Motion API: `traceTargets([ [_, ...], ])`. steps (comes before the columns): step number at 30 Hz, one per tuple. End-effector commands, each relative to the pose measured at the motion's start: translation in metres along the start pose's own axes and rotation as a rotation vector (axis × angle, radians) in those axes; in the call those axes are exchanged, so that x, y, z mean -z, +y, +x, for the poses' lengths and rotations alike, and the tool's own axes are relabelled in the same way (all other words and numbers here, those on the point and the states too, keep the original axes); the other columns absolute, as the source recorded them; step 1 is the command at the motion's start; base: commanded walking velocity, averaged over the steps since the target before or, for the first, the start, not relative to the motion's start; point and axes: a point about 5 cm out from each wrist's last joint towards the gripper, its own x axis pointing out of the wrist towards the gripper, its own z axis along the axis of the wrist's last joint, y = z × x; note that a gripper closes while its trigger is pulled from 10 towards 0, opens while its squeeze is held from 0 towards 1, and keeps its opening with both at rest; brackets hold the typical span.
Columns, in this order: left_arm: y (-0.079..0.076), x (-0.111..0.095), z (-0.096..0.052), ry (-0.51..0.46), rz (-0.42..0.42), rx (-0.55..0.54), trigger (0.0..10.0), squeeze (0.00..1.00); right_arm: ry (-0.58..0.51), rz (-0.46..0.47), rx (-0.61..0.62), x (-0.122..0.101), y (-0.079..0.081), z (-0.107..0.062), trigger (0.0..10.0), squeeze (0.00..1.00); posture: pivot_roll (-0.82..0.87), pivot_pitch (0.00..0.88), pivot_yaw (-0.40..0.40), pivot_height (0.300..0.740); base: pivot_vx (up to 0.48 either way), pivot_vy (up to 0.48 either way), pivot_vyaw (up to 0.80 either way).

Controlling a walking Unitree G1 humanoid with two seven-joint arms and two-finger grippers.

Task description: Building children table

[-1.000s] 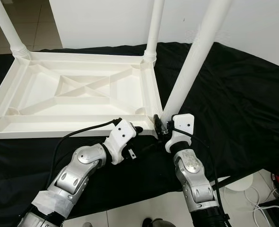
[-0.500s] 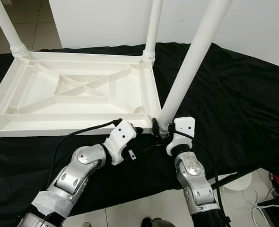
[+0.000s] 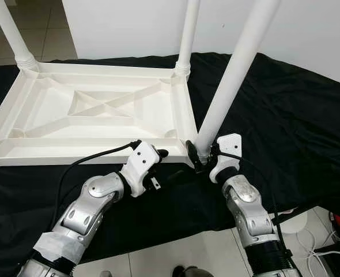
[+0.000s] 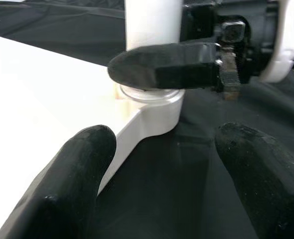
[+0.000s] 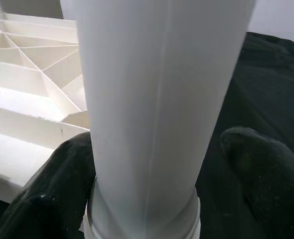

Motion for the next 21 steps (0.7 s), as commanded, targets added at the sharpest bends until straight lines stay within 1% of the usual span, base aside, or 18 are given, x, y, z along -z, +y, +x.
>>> traceTargets([
  [1, -0.004, -0.001, -0.001, -0.011, -0.013, 0.042, 10.0, 0.00, 0.013, 0.006, -0.020, 0.003, -0.005, 0.000, 10.0, 0.00, 0.01, 0.084, -0.068, 0.740, 0.000, 0.000, 0.00],
  [2, -0.004, -0.001, -0.001, -0.011, -0.013, 0.042, 10.0, 0.00, 0.013, 0.006, -0.020, 0.003, -0.005, 0.000, 10.0, 0.00, 0.01, 0.084, -0.068, 0.740, 0.000, 0.000, 0.00],
  [4, -0.007, -0.004, -0.002, -0.020, -0.026, 0.055, 10.0, 0.00, 0.022, -0.025, -0.106, 0.002, -0.010, 0.005, 10.0, 0.00, 0.01, 0.084, -0.068, 0.740, 0.000, 0.000, 0.00],
  [5, -0.007, -0.004, -0.002, -0.020, -0.026, 0.055, 10.0, 0.00, 0.022, -0.025, -0.106, 0.002, -0.010, 0.005, 10.0, 0.00, 0.01, 0.084, -0.068, 0.740, 0.000, 0.000, 0.00],
  [7, -0.011, -0.007, -0.002, -0.027, -0.029, 0.076, 10.0, 0.00, 0.023, -0.053, -0.203, 0.000, -0.014, 0.013, 10.0, 0.00, 0.04, 0.077, -0.069, 0.740, 0.000, 0.000, 0.00],
  [8, -0.011, -0.007, -0.002, -0.027, -0.029, 0.076, 10.0, 0.00, 0.023, -0.053, -0.203, 0.000, -0.014, 0.013, 10.0, 0.00, 0.04, 0.077, -0.069, 0.740, 0.000, 0.000, 0.00],
  [10, -0.015, -0.009, -0.003, -0.029, -0.030, 0.094, 10.0, 0.00, 0.022, -0.066, -0.275, -0.001, -0.015, 0.019, 10.0, 0.00, 0.04, 0.077, -0.066, 0.740, 0.000, 0.000, 0.00],
  [11, -0.015, -0.009, -0.003, -0.029, -0.030, 0.094, 10.0, 0.00, 0.022, -0.066, -0.275, -0.001, -0.015, 0.019, 10.0, 0.00, 0.04, 0.077, -0.066, 0.740, 0.000, 0.000, 0.00],
  [12, -0.017, -0.010, -0.003, -0.030, -0.033, 0.110, 10.0, 0.00, 0.029, -0.087, -0.347, -0.001, -0.016, 0.024, 10.0, 0.00, 0.05, 0.074, -0.062, 0.740, 0.000, 0.000, 0.00],
  [13, -0.017, -0.010, -0.003, -0.030, -0.033, 0.110, 10.0, 0.00, 0.029, -0.087, -0.347, -0.001, -0.016, 0.024, 10.0, 0.00, 0.05, 0.074, -0.062, 0.740, 0.000, 0.000, 0.00],
  [14, -0.019, -0.010, -0.003, -0.030, -0.030, 0.118, 10.0, 0.00, 0.037, -0.090, -0.393, -0.001, -0.015, 0.028, 5.7, 0.00, 0.05, 0.071, -0.057, 0.740, 0.000, 0.000, 0.00],
  [15, -0.019, -0.010, -0.003, -0.030, -0.030, 0.118, 10.0, 0.00, 0.037, -0.090, -0.393, -0.001, -0.015, 0.028, 5.7, 0.00, 0.05, 0.071, -0.057, 0.740, 0.000, 0.000, 0.00],
  [16, -0.020, -0.011, -0.003, -0.029, -0.027, 0.123, 10.0, 0.00, 0.042, -0.091, -0.423, -0.001, -0.015, 0.030, 3.0, 0.00, 0.05, 0.071, -0.057, 0.740, 0.000, 0.000, 0.00],
  [18, -0.021, -0.011, -0.003, -0.029, -0.026, 0.128, 10.0, 0.00, 0.052, -0.095, -0.447, 0.000, -0.014, 0.032, 3.0, 0.00, 0.05, 0.071, -0.057, 0.740, 0.000, 0.000, 0.00],
  [19, -0.022, -0.011, -0.003, -0.030, -0.026, 0.132, 10.0, 0.00, 0.071, -0.104, -0.478, 0.002, -0.014, 0.034, 0.0, 0.00, 0.06, 0.060, -0.052, 0.740, 0.000, 0.000, 0.00],
  [20, -0.022, -0.011, -0.003, -0.030, -0.026, 0.132, 10.0, 0.00, 0.071, -0.104, -0.478, 0.002, -0.014, 0.034, 0.0, 0.00, 0.06, 0.060, -0.052, 0.740, 0.000, 0.000, 0.00],
  [21, -0.022, -0.012, -0.002, -0.030, -0.026, 0.134, 10.0, 0.00, 0.089, -0.111, -0.504, 0.004, -0.014, 0.035, 0.0, 0.00, 0.06, 0.058, -0.052, 0.740, 0.000, 0.000, 0.00],
])
